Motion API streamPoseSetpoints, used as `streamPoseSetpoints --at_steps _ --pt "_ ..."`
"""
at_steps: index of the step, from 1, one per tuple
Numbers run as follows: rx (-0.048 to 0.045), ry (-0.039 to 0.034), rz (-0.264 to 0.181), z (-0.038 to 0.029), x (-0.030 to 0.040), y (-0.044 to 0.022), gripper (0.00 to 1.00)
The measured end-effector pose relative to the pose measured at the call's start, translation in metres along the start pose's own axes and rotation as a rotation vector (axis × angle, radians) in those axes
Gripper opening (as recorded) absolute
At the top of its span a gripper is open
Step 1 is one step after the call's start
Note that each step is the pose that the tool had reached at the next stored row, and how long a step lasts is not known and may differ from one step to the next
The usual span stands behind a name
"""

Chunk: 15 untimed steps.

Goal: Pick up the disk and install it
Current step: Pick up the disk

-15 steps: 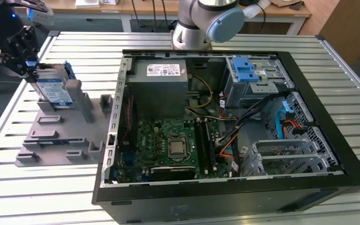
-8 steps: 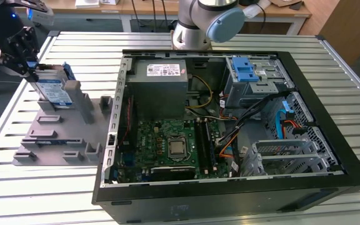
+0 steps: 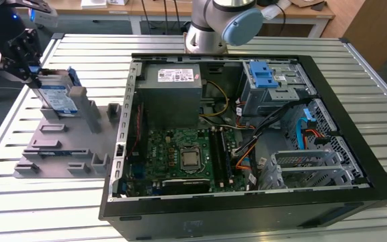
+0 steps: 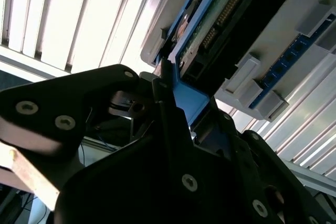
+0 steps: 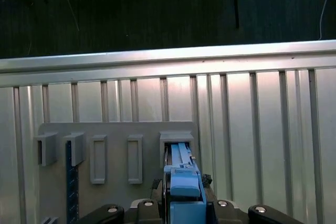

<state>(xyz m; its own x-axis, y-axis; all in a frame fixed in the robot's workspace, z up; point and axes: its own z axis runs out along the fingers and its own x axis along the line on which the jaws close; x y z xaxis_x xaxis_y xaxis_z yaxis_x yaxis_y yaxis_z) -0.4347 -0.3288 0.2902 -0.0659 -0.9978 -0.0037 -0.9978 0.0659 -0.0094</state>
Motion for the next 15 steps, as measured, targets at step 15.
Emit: streamPoseSetpoints --at_steps 15 --pt "-0.0003 -0.0006 -0.051 0.0000 0.0001 0.0000 0.38"
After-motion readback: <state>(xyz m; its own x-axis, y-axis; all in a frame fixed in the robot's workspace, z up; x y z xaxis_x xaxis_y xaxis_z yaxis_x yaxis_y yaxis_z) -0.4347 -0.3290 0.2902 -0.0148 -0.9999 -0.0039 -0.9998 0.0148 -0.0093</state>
